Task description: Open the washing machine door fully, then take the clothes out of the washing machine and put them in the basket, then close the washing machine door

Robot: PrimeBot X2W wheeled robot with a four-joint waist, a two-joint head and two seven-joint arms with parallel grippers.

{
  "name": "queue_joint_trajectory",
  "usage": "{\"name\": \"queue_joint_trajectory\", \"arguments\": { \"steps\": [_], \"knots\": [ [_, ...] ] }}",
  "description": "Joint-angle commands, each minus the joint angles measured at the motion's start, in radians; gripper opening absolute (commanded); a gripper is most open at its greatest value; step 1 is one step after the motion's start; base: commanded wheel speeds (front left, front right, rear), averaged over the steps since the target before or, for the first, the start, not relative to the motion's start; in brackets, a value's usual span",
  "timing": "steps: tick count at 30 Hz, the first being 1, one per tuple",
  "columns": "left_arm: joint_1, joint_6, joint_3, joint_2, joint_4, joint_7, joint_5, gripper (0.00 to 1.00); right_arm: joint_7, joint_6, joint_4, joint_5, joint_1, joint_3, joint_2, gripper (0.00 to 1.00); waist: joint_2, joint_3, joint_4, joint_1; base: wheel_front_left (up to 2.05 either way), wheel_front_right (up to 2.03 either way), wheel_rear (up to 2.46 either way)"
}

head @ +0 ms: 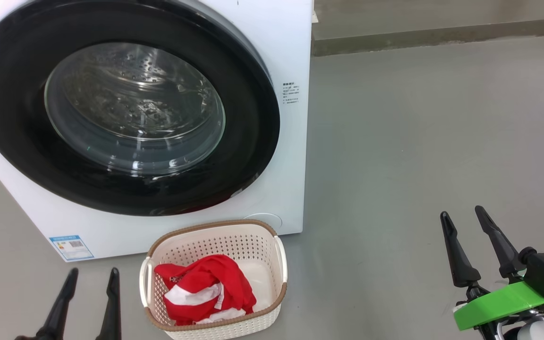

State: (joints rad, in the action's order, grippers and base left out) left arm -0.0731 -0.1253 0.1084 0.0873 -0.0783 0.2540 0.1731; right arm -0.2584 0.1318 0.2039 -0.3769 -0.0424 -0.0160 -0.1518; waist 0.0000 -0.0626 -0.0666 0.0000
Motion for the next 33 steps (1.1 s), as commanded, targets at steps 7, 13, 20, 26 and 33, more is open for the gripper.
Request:
{"name": "queue_joint_trajectory", "arguments": {
  "steps": [7,13,20,26,33],
  "knots": [
    [-0.018,0.002,-0.008,-0.022,-0.068,-0.010,0.019,0.00,0.005,0.000,0.057,-0.007,0.025,-0.001,0.021,0.00,0.0000,-0.003,-0.001,0.0000,0.00,0.00,0.00],
    [-0.007,0.001,-0.005,-0.022,-0.074,-0.031,0.087,0.00,0.023,0.000,0.056,-0.065,0.021,0.006,0.025,0.00,0.0000,-0.002,0.003,0.0023,0.00,0.00,0.00],
    [0.003,0.001,-0.006,-0.023,-0.078,-0.049,0.167,0.00,0.044,0.000,0.054,-0.135,0.016,0.013,0.029,0.00,0.0000,0.004,0.007,0.0001,0.00,0.00,0.00],
    [0.012,0.001,-0.007,-0.024,-0.082,-0.065,0.236,0.00,0.062,0.000,0.054,-0.194,0.012,0.019,0.033,0.00,0.0000,0.007,0.010,0.0001,0.00,0.00,0.00],
    [0.023,0.000,-0.006,-0.025,-0.087,-0.085,0.316,0.00,0.082,0.000,0.053,-0.263,0.006,0.027,0.038,0.00,0.0000,0.011,0.014,0.0001,0.00,0.00,0.00]
  ]
}}
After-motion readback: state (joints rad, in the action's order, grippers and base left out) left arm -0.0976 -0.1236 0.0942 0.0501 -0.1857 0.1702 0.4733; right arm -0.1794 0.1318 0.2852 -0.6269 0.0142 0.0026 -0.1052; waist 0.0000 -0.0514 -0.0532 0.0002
